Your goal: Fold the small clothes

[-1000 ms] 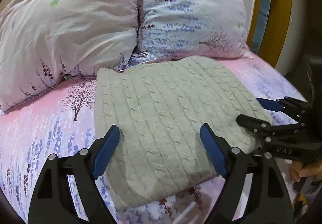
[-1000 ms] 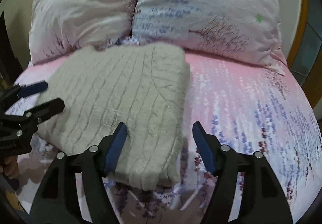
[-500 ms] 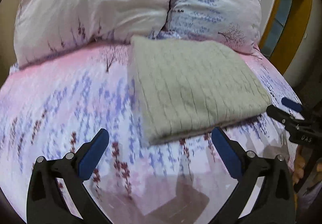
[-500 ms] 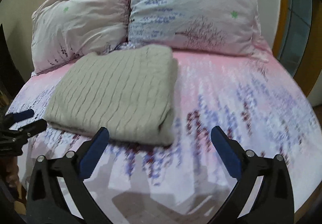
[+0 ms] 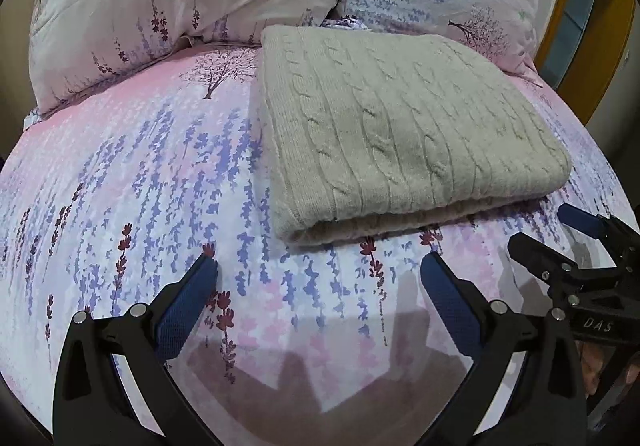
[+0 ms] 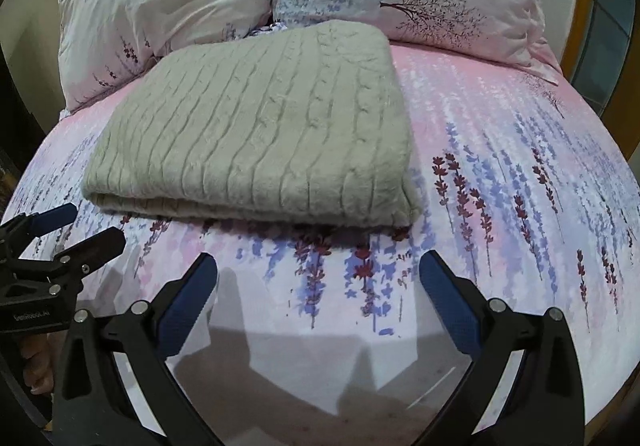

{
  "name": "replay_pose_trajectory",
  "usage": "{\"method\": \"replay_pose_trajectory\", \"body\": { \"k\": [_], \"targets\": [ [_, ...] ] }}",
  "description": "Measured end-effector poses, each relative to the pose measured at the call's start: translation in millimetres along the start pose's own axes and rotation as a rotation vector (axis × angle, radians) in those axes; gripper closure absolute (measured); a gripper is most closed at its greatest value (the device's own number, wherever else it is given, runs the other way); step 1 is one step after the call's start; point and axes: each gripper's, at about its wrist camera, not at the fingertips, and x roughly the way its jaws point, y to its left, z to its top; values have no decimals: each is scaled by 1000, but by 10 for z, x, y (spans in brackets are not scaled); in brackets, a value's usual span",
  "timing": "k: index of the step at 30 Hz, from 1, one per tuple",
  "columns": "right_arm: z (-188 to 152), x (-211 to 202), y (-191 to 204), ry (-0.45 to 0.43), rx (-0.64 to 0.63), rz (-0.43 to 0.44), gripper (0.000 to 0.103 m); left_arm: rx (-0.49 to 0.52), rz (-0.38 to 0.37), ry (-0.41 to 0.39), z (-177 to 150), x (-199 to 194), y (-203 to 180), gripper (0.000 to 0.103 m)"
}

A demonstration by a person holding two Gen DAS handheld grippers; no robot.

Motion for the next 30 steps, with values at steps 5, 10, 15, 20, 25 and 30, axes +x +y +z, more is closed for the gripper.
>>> {"method": "replay_pose_trajectory", "body": {
  "k": [5,10,15,20,25,30],
  "targets": [
    [-5,22,37,7,-18,-22,2,27,40,9,-12,33,-50,1],
    [5,46,52,19,-31,-40,2,46,71,27,-3,51,-93,1],
    [19,47,55,37,-12,-50,2,41,76,38,28,65,-77,1],
    [10,40,56,29,0,-62,2,35,80,33,59,89,-70,1],
    [-5,34,56,15,3,-65,2,30,86,10,16,69,-85,1],
    [-14,25,62,6,7,-68,2,29,85,9,15,71,-81,1]
  ]
}}
